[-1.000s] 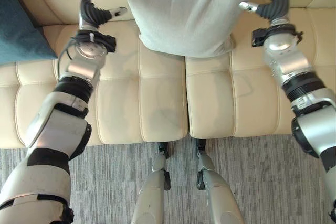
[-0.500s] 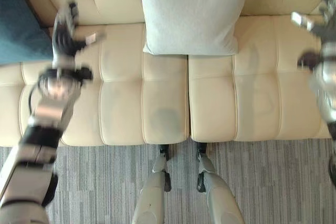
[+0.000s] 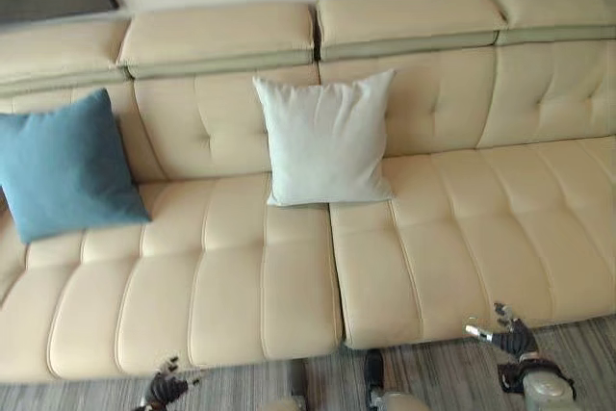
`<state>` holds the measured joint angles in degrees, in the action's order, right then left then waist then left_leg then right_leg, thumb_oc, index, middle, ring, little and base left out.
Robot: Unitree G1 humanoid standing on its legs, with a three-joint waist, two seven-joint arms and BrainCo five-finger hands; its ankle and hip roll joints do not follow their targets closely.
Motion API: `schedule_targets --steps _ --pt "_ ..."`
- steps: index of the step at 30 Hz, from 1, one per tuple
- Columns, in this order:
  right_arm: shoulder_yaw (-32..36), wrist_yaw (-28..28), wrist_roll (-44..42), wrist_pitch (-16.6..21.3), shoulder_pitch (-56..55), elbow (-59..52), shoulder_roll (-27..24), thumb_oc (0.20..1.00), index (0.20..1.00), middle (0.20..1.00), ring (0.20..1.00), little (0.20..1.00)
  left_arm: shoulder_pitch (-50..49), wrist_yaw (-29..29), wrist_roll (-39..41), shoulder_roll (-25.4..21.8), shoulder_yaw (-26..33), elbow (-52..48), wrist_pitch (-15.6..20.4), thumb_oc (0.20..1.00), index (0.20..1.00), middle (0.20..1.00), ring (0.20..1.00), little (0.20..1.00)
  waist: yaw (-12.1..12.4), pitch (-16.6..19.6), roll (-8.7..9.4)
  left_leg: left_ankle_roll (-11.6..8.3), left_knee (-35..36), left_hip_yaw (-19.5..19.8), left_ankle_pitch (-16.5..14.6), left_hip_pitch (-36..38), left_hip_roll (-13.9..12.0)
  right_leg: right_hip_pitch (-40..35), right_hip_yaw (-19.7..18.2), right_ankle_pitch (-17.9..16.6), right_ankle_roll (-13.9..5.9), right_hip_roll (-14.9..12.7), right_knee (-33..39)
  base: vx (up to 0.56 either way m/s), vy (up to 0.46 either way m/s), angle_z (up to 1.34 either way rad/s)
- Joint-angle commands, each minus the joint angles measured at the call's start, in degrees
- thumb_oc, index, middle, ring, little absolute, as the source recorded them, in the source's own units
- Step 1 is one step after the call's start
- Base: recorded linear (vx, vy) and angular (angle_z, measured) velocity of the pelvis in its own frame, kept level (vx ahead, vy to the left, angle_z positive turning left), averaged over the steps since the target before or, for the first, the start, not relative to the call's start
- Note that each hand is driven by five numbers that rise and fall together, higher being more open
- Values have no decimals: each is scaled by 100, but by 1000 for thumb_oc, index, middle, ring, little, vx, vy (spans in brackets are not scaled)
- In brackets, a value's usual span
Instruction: Pick up all the scattered cushions and arrange them neatly on the sofa.
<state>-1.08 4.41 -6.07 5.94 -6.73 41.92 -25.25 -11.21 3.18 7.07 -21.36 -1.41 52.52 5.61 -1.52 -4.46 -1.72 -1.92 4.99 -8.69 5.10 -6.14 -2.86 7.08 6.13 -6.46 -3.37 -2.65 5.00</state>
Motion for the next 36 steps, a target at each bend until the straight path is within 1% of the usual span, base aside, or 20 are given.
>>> schedule_targets --steps 1,7,10,11,12,14,15,16,17,19,20,21,23,24,25,26,27,30,33,36 --pt "-123 51 334 101 373 112 -109 1000 1000 1000 1000 1000 417 109 -715 -190 -145 219 75 1000 1000 1000 1000 1000 16 130 241 -161 -63 24 -481 483 17 -374 52 496 -536 -344 -232 -27 75 3" --pt "-343 214 476 -8 525 432 -35 1000 1000 1000 1000 1000 574 292 -600 -204 -159 143 110 1000 1000 1000 1000 1000 73 -9 320 -44 -78 -40 -543 502 109 -219 -38 280 -634 -444 -295 -155 93 -5" --pt "-502 344 494 -46 738 346 86 1000 1000 1000 1000 1000 751 458 -439 -332 -120 -58 145 1000 1000 1000 1000 1000 95 -383 381 11 -184 -99 -431 146 58 417 -96 21 -779 -474 -680 -419 -2 -45" --pt "-547 378 452 -44 781 294 127 1000 1000 1000 1000 1000 840 521 -398 -399 -117 -130 148 1000 1000 1000 1000 1000 132 -445 381 35 -281 -94 -349 -93 6 537 -64 191 -752 -461 -997 -557 -1 -37" --pt "-573 398 371 -35 754 289 193 1000 1000 1000 1000 1000 883 563 -381 -465 -130 -223 125 1000 1000 1000 1000 1000 230 -469 305 74 -340 -92 -186 -316 -66 458 15 640 -594 -435 -1644 -497 3 -26" --pt "-467 415 241 -7 621 349 295 1000 1000 1000 1000 1000 821 556 -330 -461 -115 -292 84 1000 1000 1000 1000 1000 328 -353 243 86 -244 -26 11 -382 -97 121 -195 1049 -497 -339 -2586 -350 -63 -8" --pt "-414 450 200 7 582 368 319 1000 1000 1000 1000 1000 789 561 -312 -429 -106 -277 62 1000 1000 1000 1000 1000 392 -284 263 76 -253 -17 71 -477 -99 -76 -259 985 -529 -312 -2604 -314 -252 15" --pt "-380 486 85 -10 516 247 396 1000 1000 1000 1000 1000 719 572 -234 -386 -103 -425 73 1000 1000 1000 1000 1000 520 -219 350 -26 -268 48 311 -724 -127 -616 -339 1502 -334 -90 -1965 -264 -276 14" --pt "-385 518 48 -3 528 256 390 1000 1000 1000 1000 1000 723 567 -242 -359 -120 -423 74 1000 1000 1000 1000 1000 554 -194 359 -74 -276 83 431 -823 -159 -704 -343 1616 -249 -7 -1679 -285 -292 6" --pt "-355 578 -44 55 535 114 295 1000 1000 1000 1000 1000 789 583 -311 -370 -211 -533 84 1000 1000 1000 1000 1000 531 -234 252 -321 -109 180 841 -1155 -330 -595 -362 1701 -68 340 -1200 -400 -270 -32" --pt "-343 638 -29 67 555 81 199 1000 1000 1000 1000 1000 848 596 -329 -379 -248 -582 90 1000 1000 1000 1000 1000 501 -317 212 -400 -88 174 865 -1282 -347 -504 -289 1656 -34 375 -1178 -456 -219 -6" --pt "-334 655 -22 50 590 83 150 1000 1000 1000 1000 1000 901 604 -333 -376 -278 -601 94 1000 1000 1000 1000 1000 478 -372 195 -428 -107 200 827 -1350 -330 -419 -245 1617 -23 375 -1193 -413 -100 62" --pt "-277 672 -19 33 621 -10 52 1000 1000 1000 1000 1000 961 593 -366 -381 -321 -706 108 1000 1000 1000 1000 1000 367 -439 236 -320 -401 246 552 -1339 -211 -224 -71 1391 -64 264 -1110 -471 -72 67" --pt "-164 604 14 52 490 -292 -45 1000 1000 1000 1000 1000 864 476 -482 -453 -314 -980 124 1000 1000 1000 1000 1000 212 -449 370 -176 -1193 317 -108 -1092 -23 -109 47 1011 -131 4 -826 -388 -46 47" --pt "-163 604 14 51 490 -294 -46 1000 1000 1000 1000 1000 864 476 -482 -452 -313 -981 123 1000 1000 1000 1000 1000 208 -433 365 -176 -1187 323 -93 -1114 -25 -91 53 996 -129 9 -817 -404 -11 50" --pt "-165 558 116 76 472 -348 -119 1000 1000 1000 1000 1000 759 419 -493 -456 -245 -1115 131 1000 1000 1000 1000 1000 174 -443 432 -99 -1560 469 -597 -863 129 -68 -8 848 -145 -76 -696 -223 69 51" --pt "-188 526 169 60 504 -293 -124 1000 1000 1000 1000 1000 724 431 -474 -406 -184 -1135 132 1000 1000 1000 1000 1000 146 -438 419 -79 -1598 610 -866 -553 235 -30 -58 761 -165 -65 -641 -216 105 6" --pt "-143 483 204 18 458 -149 -77 1000 1000 1000 1000 1000 703 386 -579 -393 -285 -1197 87 1000 1000 1000 1000 1000 19 -210 343 -33 -909 590 -789 -107 205 -14 -17 713 -189 -8 -592 -46 155 -6" --pt "-123 479 156 -16 456 -69 -46 1000 1000 1000 1000 1000 781 371 -666 -431 -416 -1259 66 1000 1000 1000 1000 1000 -55 -152 359 -5 -731 580 -775 0 251 -13 -35 642 -228 -29 -583 -45 174 -1" --pt "-127 410 111 -84 350 9 95 1000 1000 1000 1000 1000 778 288 -809 -543 -479 -1432 11 1000 1000 1000 1000 1000 -95 -175 436 97 -580 428 -752 122 325 44 -255 515 -324 -72 -636 -53 156 -4"
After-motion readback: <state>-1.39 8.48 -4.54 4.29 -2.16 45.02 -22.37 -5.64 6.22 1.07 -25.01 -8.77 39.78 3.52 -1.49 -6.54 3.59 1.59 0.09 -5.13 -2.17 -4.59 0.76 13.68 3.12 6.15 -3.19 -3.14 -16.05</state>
